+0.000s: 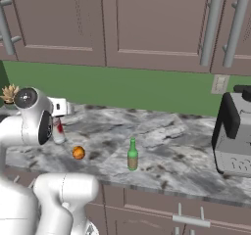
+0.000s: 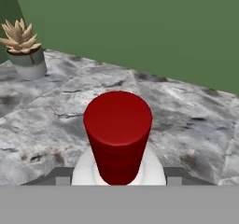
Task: Place the beer and liquor on the top shelf of the fridge to keep them out of children's reach, and place the peach on lower shelves for easy access.
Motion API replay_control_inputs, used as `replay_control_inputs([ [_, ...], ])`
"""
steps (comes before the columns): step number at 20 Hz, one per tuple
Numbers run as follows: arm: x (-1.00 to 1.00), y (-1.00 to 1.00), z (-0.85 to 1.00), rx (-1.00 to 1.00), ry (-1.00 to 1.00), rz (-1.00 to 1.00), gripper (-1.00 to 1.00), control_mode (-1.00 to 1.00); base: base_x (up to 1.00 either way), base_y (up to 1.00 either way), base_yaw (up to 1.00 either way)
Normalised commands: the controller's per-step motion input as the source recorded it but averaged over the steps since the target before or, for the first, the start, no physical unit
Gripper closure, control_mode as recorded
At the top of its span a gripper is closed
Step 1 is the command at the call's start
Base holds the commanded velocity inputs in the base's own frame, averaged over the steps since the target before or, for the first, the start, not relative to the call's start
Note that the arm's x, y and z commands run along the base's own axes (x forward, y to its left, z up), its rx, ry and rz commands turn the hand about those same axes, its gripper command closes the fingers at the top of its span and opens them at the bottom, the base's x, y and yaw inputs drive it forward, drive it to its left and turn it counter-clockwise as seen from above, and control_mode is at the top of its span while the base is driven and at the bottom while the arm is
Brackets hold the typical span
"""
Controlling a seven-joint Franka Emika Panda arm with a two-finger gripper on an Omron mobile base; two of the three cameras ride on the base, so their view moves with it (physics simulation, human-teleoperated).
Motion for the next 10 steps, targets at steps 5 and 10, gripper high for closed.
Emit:
replay_control_inputs([
  [5, -0.62, -0.55, 0.43, 0.00, -0.11, -0.04, 1.00, -1.00, 0.00, 0.00, 0.00],
  [10, -0.58, -0.49, 0.53, 0.00, -0.06, -0.08, 1.00, -1.00, 0.00, 0.00, 0.00],
])
